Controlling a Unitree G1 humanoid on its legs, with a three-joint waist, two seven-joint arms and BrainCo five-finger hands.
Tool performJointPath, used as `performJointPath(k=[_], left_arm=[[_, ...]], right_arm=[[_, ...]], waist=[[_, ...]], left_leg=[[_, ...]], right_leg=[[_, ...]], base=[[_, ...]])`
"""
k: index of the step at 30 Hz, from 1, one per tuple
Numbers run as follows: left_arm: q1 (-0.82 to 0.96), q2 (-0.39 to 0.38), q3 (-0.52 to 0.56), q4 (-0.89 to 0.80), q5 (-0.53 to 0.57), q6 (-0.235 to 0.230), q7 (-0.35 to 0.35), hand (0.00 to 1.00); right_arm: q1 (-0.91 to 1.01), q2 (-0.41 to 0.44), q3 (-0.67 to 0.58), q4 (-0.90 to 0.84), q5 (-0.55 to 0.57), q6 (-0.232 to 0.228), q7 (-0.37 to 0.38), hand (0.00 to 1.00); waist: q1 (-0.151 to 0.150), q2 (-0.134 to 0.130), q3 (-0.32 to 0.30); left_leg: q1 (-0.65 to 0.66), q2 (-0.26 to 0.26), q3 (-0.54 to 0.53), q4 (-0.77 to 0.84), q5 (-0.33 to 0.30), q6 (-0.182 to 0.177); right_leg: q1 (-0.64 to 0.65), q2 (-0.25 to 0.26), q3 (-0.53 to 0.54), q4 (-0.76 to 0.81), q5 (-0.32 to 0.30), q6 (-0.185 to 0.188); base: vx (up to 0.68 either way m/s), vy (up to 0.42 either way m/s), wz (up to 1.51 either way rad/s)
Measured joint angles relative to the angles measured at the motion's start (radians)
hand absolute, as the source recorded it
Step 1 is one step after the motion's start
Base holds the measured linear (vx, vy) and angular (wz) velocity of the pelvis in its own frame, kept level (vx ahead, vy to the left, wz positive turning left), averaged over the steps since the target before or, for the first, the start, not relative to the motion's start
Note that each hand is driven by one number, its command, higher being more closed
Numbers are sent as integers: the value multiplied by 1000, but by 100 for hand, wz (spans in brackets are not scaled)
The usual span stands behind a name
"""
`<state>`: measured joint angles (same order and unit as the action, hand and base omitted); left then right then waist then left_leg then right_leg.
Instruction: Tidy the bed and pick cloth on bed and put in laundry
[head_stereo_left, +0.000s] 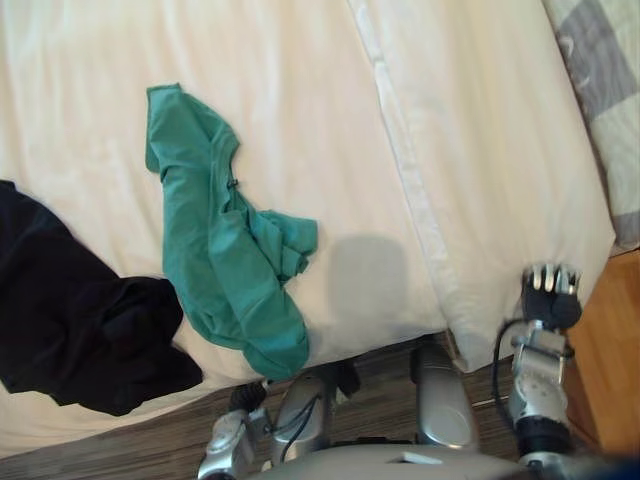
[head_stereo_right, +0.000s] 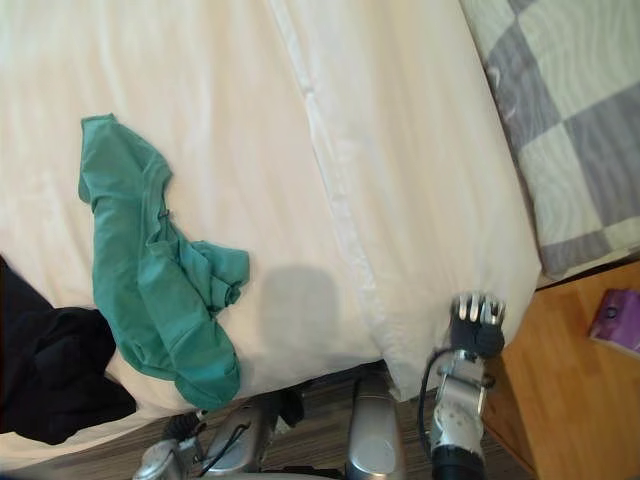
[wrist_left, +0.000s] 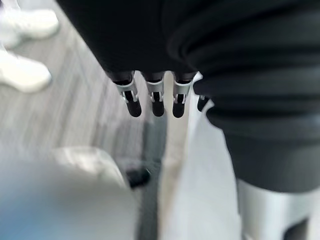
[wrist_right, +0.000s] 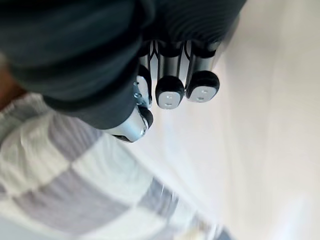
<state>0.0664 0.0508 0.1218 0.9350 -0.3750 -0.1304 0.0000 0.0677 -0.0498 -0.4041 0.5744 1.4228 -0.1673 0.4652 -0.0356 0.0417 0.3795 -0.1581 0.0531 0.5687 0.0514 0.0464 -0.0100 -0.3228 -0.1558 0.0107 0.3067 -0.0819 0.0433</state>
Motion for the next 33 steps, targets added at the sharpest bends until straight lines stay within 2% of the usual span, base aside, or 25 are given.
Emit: performJointPath(k=[1,2,3,4,5,6,7,8,9,10,11,12,15,16,18,19,20,22,25,27,29,32,33], left_arm=[[-1,-10,18,7,-7,12,10,0],[-5,-10,20,21,-8,15,13,0],[-6,-13,23,33,-9,26,23,0],[-7,-15,33,38,-9,40,33,0],[-9,-16,38,40,-9,44,38,0],[-10,-19,38,41,-8,58,51,0],[-9,-19,38,44,-7,65,52,0],[-8,-18,39,54,-6,78,53,0],[-5,-13,39,69,-5,90,53,0],[2,-11,39,68,-4,97,53,0],[17,-7,39,66,-4,106,53,0],[27,10,43,56,-6,110,52,0],[51,24,45,38,-7,142,56,0],[57,26,44,39,-7,152,65,0],[60,28,41,40,-7,169,75,0],[59,25,25,45,-8,183,87,0],[59,24,19,48,-8,186,89,0],[56,23,-17,61,-18,187,105,0],[54,33,-63,62,-45,190,140,0],[48,38,-75,62,-38,194,149,0],[40,37,-73,62,-26,194,160,0],[41,40,-70,64,-14,212,178,0],[41,41,-63,64,-8,217,186,0]], right_arm=[[52,30,-21,69,-47,16,-35,100],[78,42,-26,96,-79,23,-50,100],[100,53,-23,148,-160,38,-88,100],[104,64,-20,170,-336,55,-177,100],[107,67,-18,183,-422,68,-218,100],[113,73,-22,206,-672,110,-300,100],[119,79,-18,221,-784,140,-330,100],[130,82,-47,238,-924,178,-375,0],[144,69,-36,265,-1051,211,-399,0],[152,64,-27,274,-1088,230,-406,0],[169,57,-9,288,-1101,265,-413,0],[166,55,27,302,-1116,293,-418,0],[165,29,111,316,-1144,335,-411,0],[161,26,118,331,-1171,335,-409,0],[142,18,119,365,-1211,334,-410,0],[121,2,122,396,-1242,333,-411,0],[121,-1,124,398,-1249,331,-412,0],[108,-22,142,420,-1252,317,-412,0],[83,-33,163,465,-1249,312,-434,0],[78,-33,165,471,-1238,310,-442,0],[71,-36,163,485,-1215,299,-450,0],[62,-45,156,491,-1204,277,-454,0],[61,-45,151,491,-1205,270,-456,0]], waist=[[-3,-10,-16],[-4,-7,-20],[-2,6,-39],[-6,6,-41],[-7,6,-42],[-7,8,-44],[-6,8,-52],[-3,6,-72],[-2,-2,-101],[-1,-7,-116],[0,-19,-147],[3,-60,-173],[10,-97,-220],[12,-90,-235],[11,-100,-252],[7,-78,-255],[2,-72,-255],[-4,-52,-256],[-3,-53,-255],[-5,-54,-247],[-3,-49,-229],[-12,-30,-222],[-13,-32,-222]], left_leg=[[9,-4,0,24,-35,8],[20,-3,-2,33,-61,5],[22,13,-1,36,-90,-2],[27,16,1,36,-94,-7],[33,17,2,36,-94,-8],[51,19,0,37,-95,-9],[59,21,-2,37,-95,-9],[76,23,-7,37,-95,-10],[93,26,-22,38,-105,-14],[103,30,-32,38,-118,-17],[123,39,-38,36,-169,-17],[131,29,-37,43,-198,-18],[159,22,-32,45,-206,-28],[163,17,-28,35,-200,-31],[177,13,-27,26,-190,-34],[180,18,-34,14,-174,-32],[181,18,-35,10,-170,-31],[198,15,-44,-21,-145,-26],[212,4,-51,-31,-138,-17],[208,10,-54,-2,-147,-10],[206,25,-53,63,-188,-8],[190,55,-43,153,-247,-8],[186,60,-39,171,-255,-9]], right_leg=[[10,0,-2,-52,48,3],[23,0,-12,-45,27,8],[33,11,-13,-54,21,12],[34,14,-14,-57,21,12],[38,16,-14,-58,21,12],[56,17,-21,-59,21,12],[65,18,-27,-59,21,12],[87,19,-39,-59,20,14],[108,18,-66,-53,10,18],[119,20,-79,-44,-2,16],[127,25,-99,-7,-44,15],[118,10,-110,54,-97,11],[98,-7,-114,149,-113,6],[104,-9,-122,133,-114,5],[157,-7,-155,23,-114,5],[201,5,-172,-68,-72,11],[211,12,-176,-89,-62,12],[278,35,-185,-228,16,19],[339,37,-199,-326,67,28],[355,22,-219,-333,72,33],[374,13,-224,-315,61,38],[339,0,-223,-188,-8,41],[319,-9,-223,-131,-36,38]], base=[[38,-30,23],[72,-29,1],[91,-21,-24],[82,-25,-35],[26,-36,-26],[1,-42,-13],[0,-53,-2],[-3,-35,17],[-8,-32,24],[-19,-13,34],[-48,-10,34],[-67,-29,29],[-102,-33,-3],[-119,-24,-15],[-51,-30,-16],[-32,-13,-8],[-45,13,3],[-47,28,3],[-35,24,5],[-18,46,18],[-17,82,8],[-18,54,-5],[2,16,-6]])
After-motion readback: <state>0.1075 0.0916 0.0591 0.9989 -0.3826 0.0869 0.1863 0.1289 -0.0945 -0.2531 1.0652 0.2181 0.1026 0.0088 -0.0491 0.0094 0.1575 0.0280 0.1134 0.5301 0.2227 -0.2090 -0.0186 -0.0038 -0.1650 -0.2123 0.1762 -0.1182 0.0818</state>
